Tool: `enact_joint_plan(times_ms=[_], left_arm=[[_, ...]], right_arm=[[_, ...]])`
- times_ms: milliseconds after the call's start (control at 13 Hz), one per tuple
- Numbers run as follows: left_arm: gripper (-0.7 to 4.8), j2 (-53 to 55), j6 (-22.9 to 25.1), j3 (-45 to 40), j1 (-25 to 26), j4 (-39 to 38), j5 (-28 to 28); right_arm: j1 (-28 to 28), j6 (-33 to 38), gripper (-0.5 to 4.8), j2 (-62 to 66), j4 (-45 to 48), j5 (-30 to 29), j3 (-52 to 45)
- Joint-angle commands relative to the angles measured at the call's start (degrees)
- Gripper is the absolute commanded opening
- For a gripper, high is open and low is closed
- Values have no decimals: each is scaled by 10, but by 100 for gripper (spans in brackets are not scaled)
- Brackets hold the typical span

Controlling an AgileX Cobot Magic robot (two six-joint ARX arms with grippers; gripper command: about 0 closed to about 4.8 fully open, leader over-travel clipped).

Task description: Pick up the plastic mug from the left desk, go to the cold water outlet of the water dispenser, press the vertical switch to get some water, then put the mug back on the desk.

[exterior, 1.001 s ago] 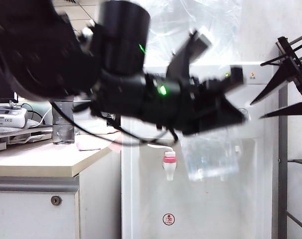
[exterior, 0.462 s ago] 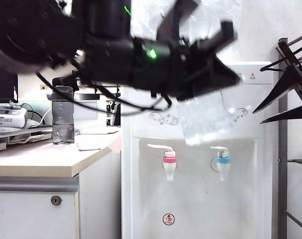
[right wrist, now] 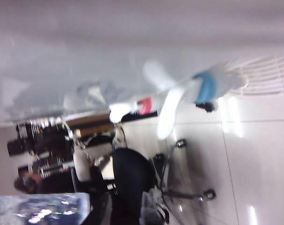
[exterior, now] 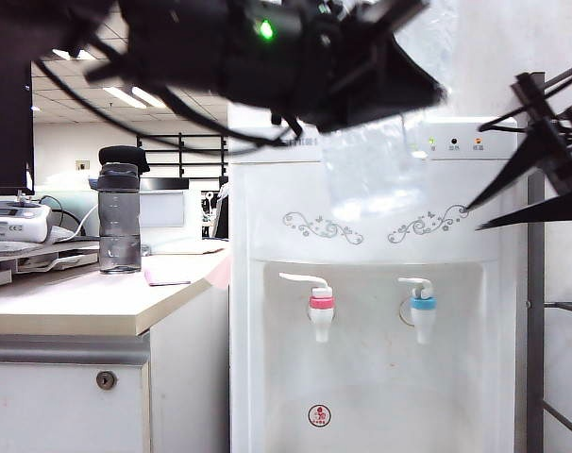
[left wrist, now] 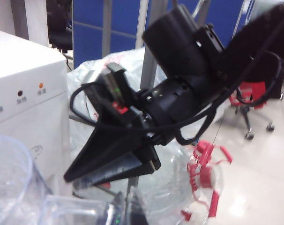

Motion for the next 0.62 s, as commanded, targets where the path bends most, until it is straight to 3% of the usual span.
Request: enact_joint_plan(times_ms=[77, 462, 539, 616], left_arm=[[-6, -41, 27, 4, 0, -5, 5], [-6, -110, 54, 4, 0, -59, 4], [-6, -123, 55, 4, 0, -70, 4], [-6, -136, 55, 4, 5, -76, 2]], right_arm=[[28, -4, 89, -1, 2, 2, 2], [49, 33, 79, -1, 12, 31, -32], [49, 74, 75, -1, 74, 32, -66], [54, 144, 75, -1, 214, 52, -120]])
